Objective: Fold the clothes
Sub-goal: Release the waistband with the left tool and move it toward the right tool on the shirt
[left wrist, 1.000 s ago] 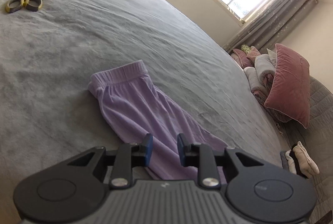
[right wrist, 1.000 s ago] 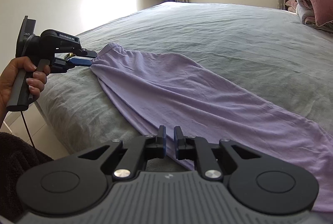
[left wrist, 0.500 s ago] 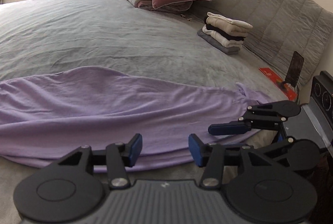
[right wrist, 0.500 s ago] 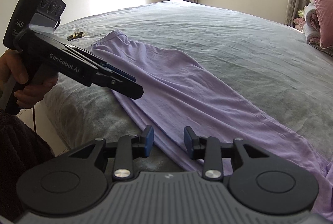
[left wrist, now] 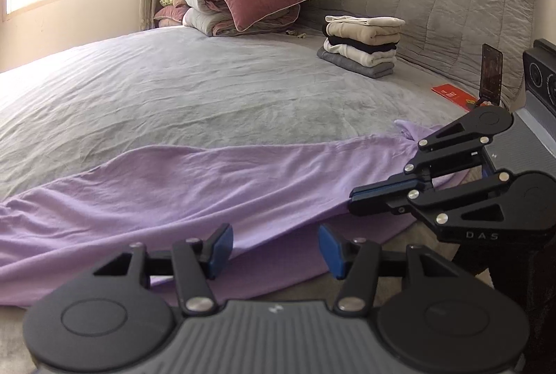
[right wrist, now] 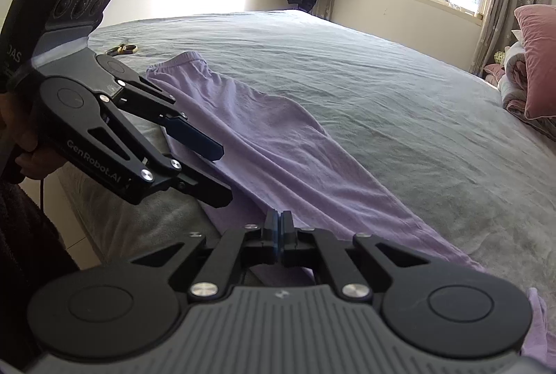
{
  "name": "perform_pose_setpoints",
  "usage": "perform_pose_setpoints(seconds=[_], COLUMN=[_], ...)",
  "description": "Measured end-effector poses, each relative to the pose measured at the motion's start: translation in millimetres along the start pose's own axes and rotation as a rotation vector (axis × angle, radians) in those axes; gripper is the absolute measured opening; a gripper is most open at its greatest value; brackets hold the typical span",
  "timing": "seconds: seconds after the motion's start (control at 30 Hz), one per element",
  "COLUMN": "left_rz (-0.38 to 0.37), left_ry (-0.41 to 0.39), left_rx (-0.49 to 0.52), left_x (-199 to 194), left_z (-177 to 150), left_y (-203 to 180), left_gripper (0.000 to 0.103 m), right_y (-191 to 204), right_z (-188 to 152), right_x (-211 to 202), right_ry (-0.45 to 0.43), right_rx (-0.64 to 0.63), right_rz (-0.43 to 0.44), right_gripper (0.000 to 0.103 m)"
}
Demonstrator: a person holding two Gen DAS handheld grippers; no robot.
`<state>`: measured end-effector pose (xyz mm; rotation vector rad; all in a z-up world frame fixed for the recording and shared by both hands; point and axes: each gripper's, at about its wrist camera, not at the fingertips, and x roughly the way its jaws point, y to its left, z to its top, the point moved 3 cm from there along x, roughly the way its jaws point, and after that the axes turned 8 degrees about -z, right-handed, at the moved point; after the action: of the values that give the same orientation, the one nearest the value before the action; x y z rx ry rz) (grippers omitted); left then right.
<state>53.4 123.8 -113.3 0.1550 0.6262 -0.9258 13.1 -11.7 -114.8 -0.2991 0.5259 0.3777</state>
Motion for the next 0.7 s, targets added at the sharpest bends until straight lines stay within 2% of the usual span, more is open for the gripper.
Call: perform_pose_setpoints(seconds=[0.03, 0.1, 0.13, 0.17, 0.33, 0.43, 0.5, 0.6, 0.67, 0.7], left_rz=[0.007, 0.012, 0.012, 0.004, -0.043, -0.057, -0.065, -0.102, -0.145, -0.163], left_ry=[-0.007, 0.004, 0.018, 0.028, 0.087, 0.150, 0.156, 0.135, 0.106, 0.076], left_rx=[0.021, 0.061, 0.077, 0.088, 0.098, 0.096, 0.084, 0.059, 0.037, 0.021], left_x=[-0.6, 0.5, 1.3, 0.6, -3.2, 0.3, 0.2, -6.8, -14.9, -19.8], left_z=[0.7, 0.8, 0.0, -1.3, -8.7, -16.1, -16.8, -14.5, -12.5, -10.0], left_y=[-2.2, -6.0, -7.0, -7.4, -6.3, -3.4, -1.9, 0.5, 2.6, 4.0], left_gripper=[0.051, 0.029, 0.010, 0.005, 0.004, 0.006, 0.007, 0.016, 0.027, 0.030], right_y=[-0.6, -1.1, -0.7, -0.2, 6.0, 11.3, 13.8, 10.8, 7.4, 4.8], right_z=[2.1, 5.3, 6.5, 7.4, 2.4, -7.6, -15.3, -17.5, -16.7, -14.9], right_x=[-3.8, -9.2, -11.0, -12.7, -15.1, -6.1, 3.9, 7.5, 7.3, 5.9], right_ry=[-0.008, -0.019, -0.020, -0.021, 0.002, 0.051, 0.093, 0.111, 0.115, 0.114], right_rx=[0.003, 0.001, -0.004, -0.009, -0.029, -0.032, -0.019, 0.022, 0.052, 0.068], right_rz=[0.004, 0.011, 0.015, 0.019, 0.048, 0.073, 0.089, 0.110, 0.124, 0.132], right_gripper=[0.000, 0.000, 0.000, 0.000, 0.000, 0.000, 0.000, 0.002, 0.015, 0.015])
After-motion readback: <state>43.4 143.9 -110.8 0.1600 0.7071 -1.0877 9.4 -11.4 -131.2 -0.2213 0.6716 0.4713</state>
